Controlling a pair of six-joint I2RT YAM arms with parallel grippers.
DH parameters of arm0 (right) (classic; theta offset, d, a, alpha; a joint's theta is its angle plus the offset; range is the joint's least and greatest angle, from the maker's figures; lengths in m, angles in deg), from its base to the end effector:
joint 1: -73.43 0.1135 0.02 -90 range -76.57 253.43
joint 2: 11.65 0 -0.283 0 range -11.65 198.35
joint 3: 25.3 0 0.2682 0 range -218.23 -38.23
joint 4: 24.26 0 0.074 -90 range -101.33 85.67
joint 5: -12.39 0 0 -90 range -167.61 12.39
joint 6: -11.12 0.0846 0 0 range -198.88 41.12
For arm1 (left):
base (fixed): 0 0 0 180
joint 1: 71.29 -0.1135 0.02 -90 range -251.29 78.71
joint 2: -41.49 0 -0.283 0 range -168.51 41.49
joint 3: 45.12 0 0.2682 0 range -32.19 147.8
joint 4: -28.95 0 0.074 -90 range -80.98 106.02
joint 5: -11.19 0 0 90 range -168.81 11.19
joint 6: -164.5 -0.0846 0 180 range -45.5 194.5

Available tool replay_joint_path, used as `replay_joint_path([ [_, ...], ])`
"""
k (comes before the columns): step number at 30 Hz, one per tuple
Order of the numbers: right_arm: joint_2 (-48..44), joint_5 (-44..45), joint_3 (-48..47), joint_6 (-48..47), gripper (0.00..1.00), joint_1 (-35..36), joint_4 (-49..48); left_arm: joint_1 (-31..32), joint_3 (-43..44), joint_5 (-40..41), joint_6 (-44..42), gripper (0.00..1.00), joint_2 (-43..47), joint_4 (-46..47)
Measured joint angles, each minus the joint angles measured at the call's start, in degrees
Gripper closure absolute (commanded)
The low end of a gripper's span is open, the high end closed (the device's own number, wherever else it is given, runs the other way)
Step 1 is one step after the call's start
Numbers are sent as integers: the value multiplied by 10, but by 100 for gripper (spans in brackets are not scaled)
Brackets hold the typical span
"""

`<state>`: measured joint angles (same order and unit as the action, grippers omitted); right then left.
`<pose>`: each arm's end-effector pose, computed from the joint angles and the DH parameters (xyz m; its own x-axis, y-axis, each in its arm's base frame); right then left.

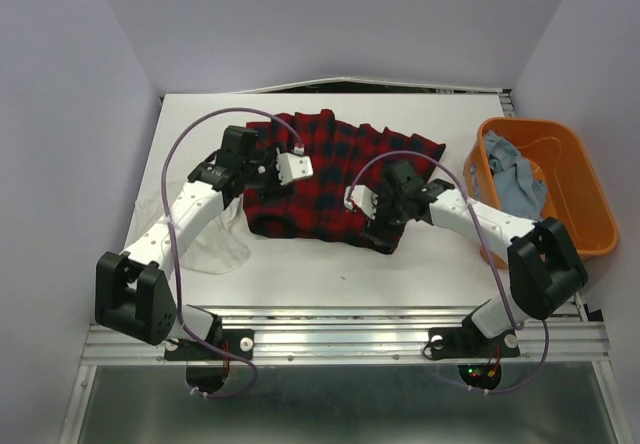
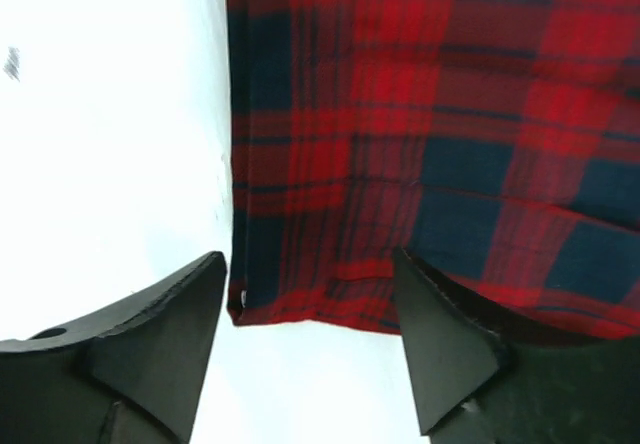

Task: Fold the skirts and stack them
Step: Flatten the skirt out

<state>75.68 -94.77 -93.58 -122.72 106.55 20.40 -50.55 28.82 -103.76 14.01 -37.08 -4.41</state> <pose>0.2618 0.2006 0.1698 -0.1042 -0.8582 -0.5027 -0.9756 0.1864 -0.1160 0.3147 -0.1573 0.2765 0.2665 0.7428 -0.6142 0.8123 0.1700 0.5580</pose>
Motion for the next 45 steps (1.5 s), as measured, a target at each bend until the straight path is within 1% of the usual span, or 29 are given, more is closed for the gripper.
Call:
replay_joint_path([
  [2,-1,-19,-36,16,23,-1,14,-7,33,-26,47,25,-1,-5],
  [5,-3,-40,-79,39,22,-5,19,-18,56,-44,99,26,-4,-2],
  [6,-3,-44,-90,48,24,-5,22,-21,62,-44,127,27,-11,7],
  [7,-3,-47,-106,64,30,-5,21,-23,63,-41,144,30,-18,14],
  [8,-1,-47,-116,74,33,-5,21,-24,67,-29,165,32,-32,20],
  [9,4,-46,-130,89,37,-5,21,-25,72,-15,184,37,-48,26],
  [11,28,-34,-151,113,43,-6,15,-25,84,11,206,41,-84,29],
  [13,65,-9,-165,137,46,-6,4,-25,110,45,226,45,-144,30],
  [16,136,37,-169,166,46,-13,-7,-25,133,78,245,48,-214,29],
  [20,201,75,-169,183,46,-29,-7,-25,137,104,258,52,-264,16],
  [25,208,86,-167,186,45,-47,-19,-25,199,129,278,55,-342,-2],
  [27,205,69,-161,190,44,-48,-25,-25,252,141,282,55,-397,-9],
  [29,205,54,-158,197,44,-49,-28,-25,322,146,289,56,-439,-41],
  [31,203,30,-155,212,43,-48,-33,-25,422,148,295,55,-503,-50],
  [33,203,6,-151,228,41,-48,-42,-25,527,145,301,55,-567,-85],
  [34,202,-12,-149,238,40,-44,-49,-25,575,145,304,54,-593,-90],
  [35,203,-51,-149,259,36,-36,-56,-25,616,143,309,47,-621,-96],
  [36,204,-70,-149,268,35,-28,-58,-25,670,141,312,45,-652,-107],
  [37,206,-99,-149,284,34,-17,-61,-25,697,138,314,41,-668,-109],
  [38,208,-138,-151,305,33,-5,-62,-25,716,136,318,39,-679,-108],
  [40,211,-172,-155,324,32,8,-57,-25,716,131,324,36,-680,-104],
  [41,211,-195,-161,336,32,16,-48,-25,695,129,328,35,-669,-88],
  [44,206,-227,-189,360,34,3,-38,-25,618,123,334,33,-622,-59],
  [45,200,-236,-208,364,35,-23,-35,-25,565,119,335,33,-587,-45],
])
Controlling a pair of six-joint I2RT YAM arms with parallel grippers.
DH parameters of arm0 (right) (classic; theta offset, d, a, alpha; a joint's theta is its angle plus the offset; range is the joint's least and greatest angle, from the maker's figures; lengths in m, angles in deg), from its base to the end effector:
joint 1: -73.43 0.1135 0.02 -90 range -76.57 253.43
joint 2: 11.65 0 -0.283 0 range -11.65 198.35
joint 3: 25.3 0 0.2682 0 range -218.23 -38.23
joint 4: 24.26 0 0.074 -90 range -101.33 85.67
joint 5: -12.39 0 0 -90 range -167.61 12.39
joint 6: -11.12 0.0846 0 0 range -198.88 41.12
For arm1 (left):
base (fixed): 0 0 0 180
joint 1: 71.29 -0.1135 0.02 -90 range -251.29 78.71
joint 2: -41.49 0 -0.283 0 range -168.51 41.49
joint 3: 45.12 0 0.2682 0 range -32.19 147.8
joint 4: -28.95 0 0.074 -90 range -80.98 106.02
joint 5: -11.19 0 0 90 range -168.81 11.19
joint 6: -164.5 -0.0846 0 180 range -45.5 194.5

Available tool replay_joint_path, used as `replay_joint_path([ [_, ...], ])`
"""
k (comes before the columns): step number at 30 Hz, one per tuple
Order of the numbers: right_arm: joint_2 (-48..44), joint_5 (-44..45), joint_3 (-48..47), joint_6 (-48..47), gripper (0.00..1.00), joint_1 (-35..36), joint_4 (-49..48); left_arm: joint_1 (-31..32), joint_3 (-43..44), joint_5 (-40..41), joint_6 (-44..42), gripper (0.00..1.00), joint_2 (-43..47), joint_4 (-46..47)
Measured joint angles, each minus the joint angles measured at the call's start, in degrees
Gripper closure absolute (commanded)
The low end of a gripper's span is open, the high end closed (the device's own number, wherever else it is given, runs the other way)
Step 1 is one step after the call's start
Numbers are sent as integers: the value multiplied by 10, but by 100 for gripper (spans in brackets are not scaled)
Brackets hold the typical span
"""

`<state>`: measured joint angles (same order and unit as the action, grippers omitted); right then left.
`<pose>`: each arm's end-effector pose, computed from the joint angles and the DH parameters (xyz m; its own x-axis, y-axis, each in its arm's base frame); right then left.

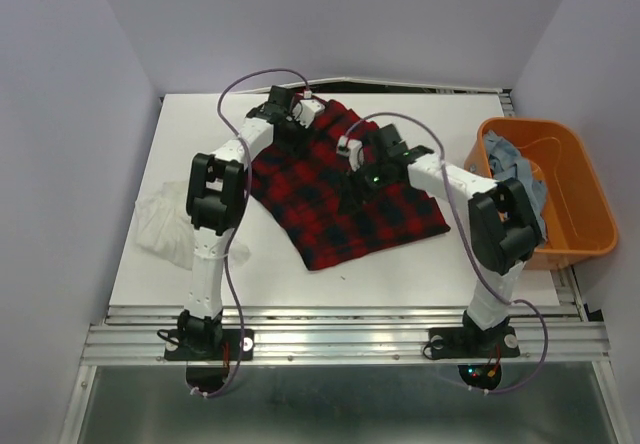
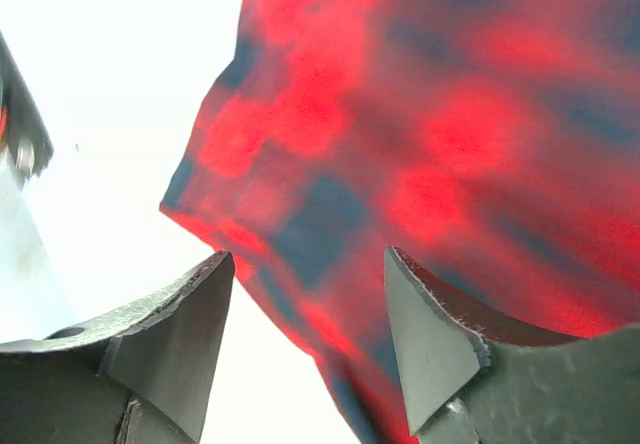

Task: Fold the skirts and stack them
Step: Flatten the skirt out

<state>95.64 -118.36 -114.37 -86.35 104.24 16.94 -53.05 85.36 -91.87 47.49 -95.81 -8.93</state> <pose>0.3403 0.2672 0.1810 -0.6456 -0.4997 -0.5775 -0.7637 0.4192 0.4911 0.5691 -0.2077 0.1636 -0.3874 0.5935 -0.7055 0.7109 0.6795 0.1812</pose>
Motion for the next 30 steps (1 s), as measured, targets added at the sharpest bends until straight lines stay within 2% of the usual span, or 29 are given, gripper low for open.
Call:
replay_joint_path([
  [3,-14,11,-40,-12,37,-79,3,0,-96,-14,0,33,94,12],
  [6,-29,65,-65,-66,38,-159,3,0,-166,-41,-3,34,187,20],
  [11,-18,146,-64,-147,41,-161,19,15,-247,-98,-4,36,299,30],
  [17,49,200,-47,-207,42,-138,19,39,-344,-133,25,38,274,37],
  [21,44,220,-5,-228,43,-139,10,42,-384,-139,43,40,234,31],
  [25,8,222,57,-236,43,-139,-15,41,-349,-132,55,41,209,33],
  [30,-56,206,136,-229,39,-130,-15,40,-202,-124,59,41,113,3],
])
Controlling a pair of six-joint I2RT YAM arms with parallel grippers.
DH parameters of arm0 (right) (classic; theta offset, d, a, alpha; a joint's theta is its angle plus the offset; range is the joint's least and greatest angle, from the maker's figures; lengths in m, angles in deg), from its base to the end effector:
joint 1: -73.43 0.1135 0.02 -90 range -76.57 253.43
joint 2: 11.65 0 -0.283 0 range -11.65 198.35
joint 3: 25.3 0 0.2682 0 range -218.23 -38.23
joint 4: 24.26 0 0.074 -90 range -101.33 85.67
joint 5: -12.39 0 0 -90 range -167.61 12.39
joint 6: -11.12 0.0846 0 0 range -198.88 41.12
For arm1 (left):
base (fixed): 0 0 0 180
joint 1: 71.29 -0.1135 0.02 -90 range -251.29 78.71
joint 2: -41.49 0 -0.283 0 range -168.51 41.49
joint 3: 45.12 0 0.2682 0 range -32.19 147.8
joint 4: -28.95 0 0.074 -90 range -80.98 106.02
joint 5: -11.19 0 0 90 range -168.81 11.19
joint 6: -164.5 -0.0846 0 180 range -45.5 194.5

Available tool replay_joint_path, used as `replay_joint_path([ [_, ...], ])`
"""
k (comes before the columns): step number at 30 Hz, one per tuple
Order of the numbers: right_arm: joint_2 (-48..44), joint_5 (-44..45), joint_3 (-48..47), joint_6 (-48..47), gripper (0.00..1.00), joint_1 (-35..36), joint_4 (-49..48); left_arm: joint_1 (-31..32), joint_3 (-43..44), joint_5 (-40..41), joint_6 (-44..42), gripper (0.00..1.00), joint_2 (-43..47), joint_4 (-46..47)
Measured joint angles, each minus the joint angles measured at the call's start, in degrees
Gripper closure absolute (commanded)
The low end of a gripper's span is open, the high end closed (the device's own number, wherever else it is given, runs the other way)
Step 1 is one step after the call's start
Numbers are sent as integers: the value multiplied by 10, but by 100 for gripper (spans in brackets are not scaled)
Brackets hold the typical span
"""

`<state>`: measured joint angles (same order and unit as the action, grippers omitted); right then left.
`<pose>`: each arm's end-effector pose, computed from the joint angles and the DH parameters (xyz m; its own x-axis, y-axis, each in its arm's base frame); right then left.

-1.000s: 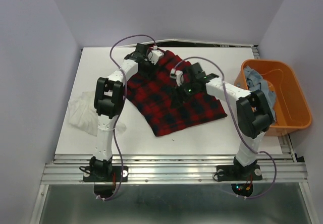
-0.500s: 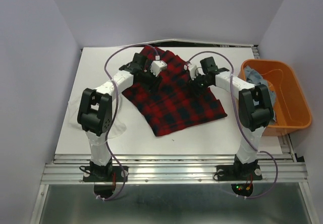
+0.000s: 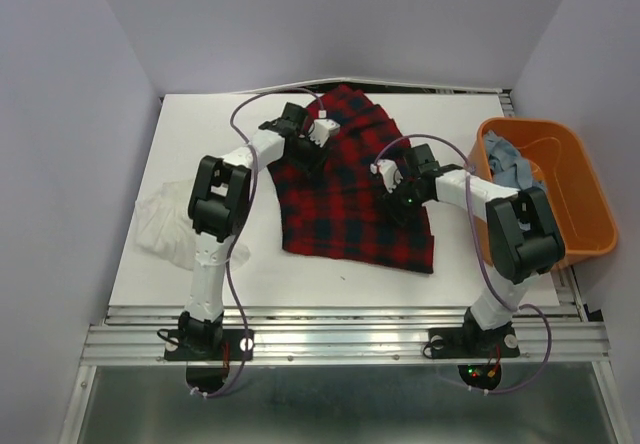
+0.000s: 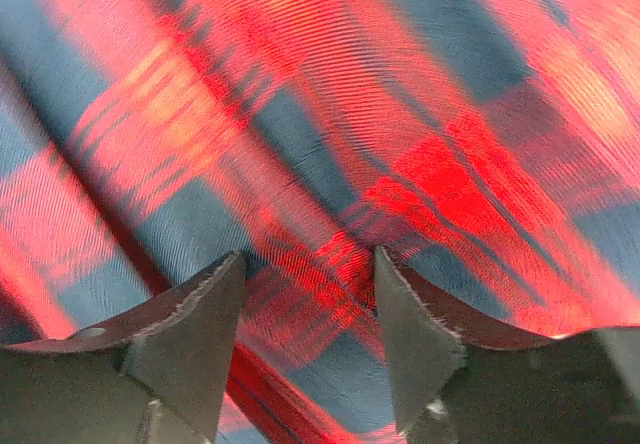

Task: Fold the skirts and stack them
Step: Flatten the skirt out, then fold the skirt

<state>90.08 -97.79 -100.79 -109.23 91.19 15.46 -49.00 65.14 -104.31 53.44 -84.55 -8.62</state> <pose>0.3535 0.1439 0.1319 -0.5383 -0.6704 -0.5107 -0.8020 0.5936 0.0660 0.4806 -0.2364 0.1488 -0.4843 0.5491 -0.6812 0.8081 0.5790 -0.1078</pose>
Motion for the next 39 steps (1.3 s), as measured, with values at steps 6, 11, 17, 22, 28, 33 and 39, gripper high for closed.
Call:
replay_joint_path([
  [6,-26,-56,12,45,30,43,57,3,86,7,-11,38,-54,-3],
  [11,-75,-46,-11,46,30,52,107,1,-49,12,-45,34,44,13],
  [17,-195,-36,-10,20,34,72,165,-3,-228,18,-125,34,285,19],
  [22,-225,-45,55,-10,28,154,204,-4,-337,18,-221,31,422,35],
  [28,-202,-15,84,-9,25,219,226,-4,-464,32,-307,30,467,32],
  [33,-191,17,85,7,22,302,216,-5,-484,38,-326,30,470,39],
  [39,-162,83,115,43,20,320,171,-15,-530,29,-364,27,522,62],
])
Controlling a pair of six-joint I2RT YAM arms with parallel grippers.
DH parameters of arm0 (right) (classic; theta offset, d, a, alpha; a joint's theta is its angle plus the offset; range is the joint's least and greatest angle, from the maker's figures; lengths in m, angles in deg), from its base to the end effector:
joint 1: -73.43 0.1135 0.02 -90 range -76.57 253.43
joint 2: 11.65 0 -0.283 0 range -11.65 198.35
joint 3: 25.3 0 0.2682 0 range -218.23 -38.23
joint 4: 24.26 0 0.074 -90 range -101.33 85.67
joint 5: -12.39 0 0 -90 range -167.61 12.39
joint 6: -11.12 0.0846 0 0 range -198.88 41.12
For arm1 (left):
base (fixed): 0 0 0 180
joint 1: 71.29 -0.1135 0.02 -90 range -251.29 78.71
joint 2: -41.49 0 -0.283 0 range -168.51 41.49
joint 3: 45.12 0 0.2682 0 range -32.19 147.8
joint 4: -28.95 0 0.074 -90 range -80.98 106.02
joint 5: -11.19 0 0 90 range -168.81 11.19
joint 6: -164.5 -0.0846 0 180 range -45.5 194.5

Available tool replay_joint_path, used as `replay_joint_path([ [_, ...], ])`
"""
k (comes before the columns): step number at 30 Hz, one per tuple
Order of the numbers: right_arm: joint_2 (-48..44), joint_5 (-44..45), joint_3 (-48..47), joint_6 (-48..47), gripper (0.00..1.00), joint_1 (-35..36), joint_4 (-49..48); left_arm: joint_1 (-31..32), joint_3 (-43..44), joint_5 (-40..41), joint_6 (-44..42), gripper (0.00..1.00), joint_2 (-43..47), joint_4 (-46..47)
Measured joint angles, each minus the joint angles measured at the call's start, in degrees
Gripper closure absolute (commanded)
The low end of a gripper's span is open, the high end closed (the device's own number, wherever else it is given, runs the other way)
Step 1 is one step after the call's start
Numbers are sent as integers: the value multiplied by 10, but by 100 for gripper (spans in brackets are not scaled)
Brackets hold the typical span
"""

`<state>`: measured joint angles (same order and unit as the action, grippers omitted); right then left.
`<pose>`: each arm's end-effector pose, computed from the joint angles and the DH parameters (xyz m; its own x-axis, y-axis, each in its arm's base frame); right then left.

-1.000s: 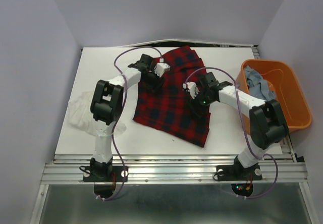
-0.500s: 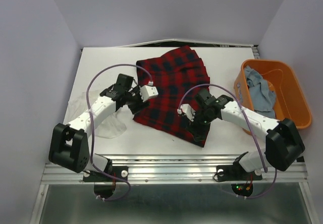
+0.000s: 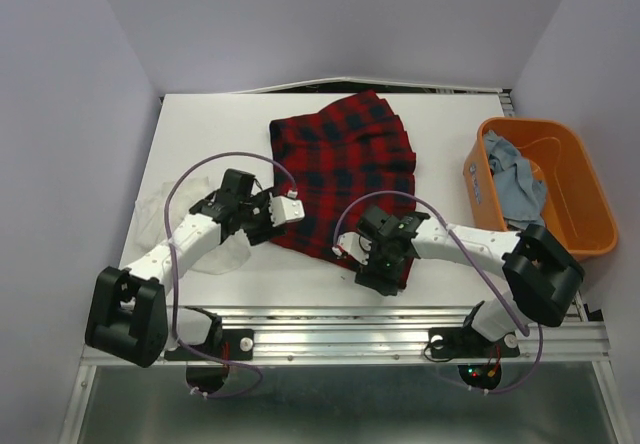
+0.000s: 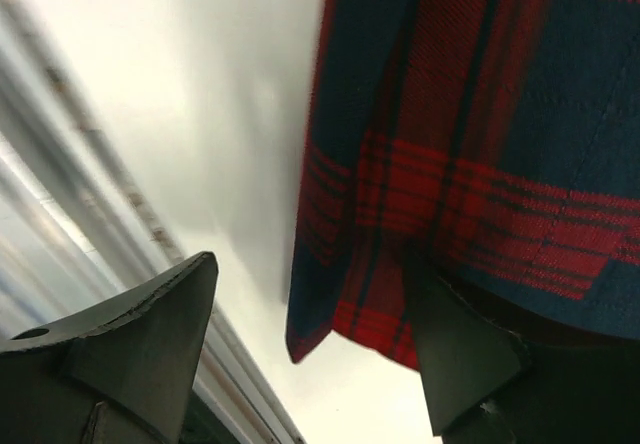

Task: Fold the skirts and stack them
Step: Fold the skirt

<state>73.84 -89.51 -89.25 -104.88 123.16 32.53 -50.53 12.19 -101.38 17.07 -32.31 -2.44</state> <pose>0.1670 0.2241 0.1436 -0.2299 -0.9349 -0.2703 -0.9728 0.2123 0.0928 0.2692 -0.1368 0.1963 0.1053 0.7923 -0.6010 0.8903 0.1941 0.4120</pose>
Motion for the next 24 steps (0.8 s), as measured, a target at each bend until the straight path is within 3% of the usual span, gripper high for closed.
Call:
replay_joint_path([
  [4,7,65,31,26,23,0,-42,-11,-55,-11,-65,24,60,13],
  [7,7,110,41,35,35,2,-69,-14,-95,-20,-127,24,99,21],
  [8,7,119,43,37,47,2,-75,-14,-100,-24,-146,24,99,24],
  [11,2,130,49,39,63,2,-90,-11,-102,-30,-187,24,75,33],
  [12,2,132,50,41,73,2,-94,-9,-102,-32,-199,24,61,39],
  [16,1,134,51,35,91,2,-107,1,-97,-32,-226,27,-6,48],
  [17,1,133,51,31,99,2,-108,5,-97,-30,-232,28,-18,50],
  [19,-1,129,51,23,99,2,-108,13,-92,-23,-250,33,-31,64],
  [22,-11,111,51,9,99,2,-106,25,-90,-9,-264,54,-46,88],
  [23,-22,101,51,3,99,2,-104,27,-90,-5,-265,68,-51,91],
  [24,-31,92,51,-3,99,2,-101,28,-89,2,-263,74,-55,96],
])
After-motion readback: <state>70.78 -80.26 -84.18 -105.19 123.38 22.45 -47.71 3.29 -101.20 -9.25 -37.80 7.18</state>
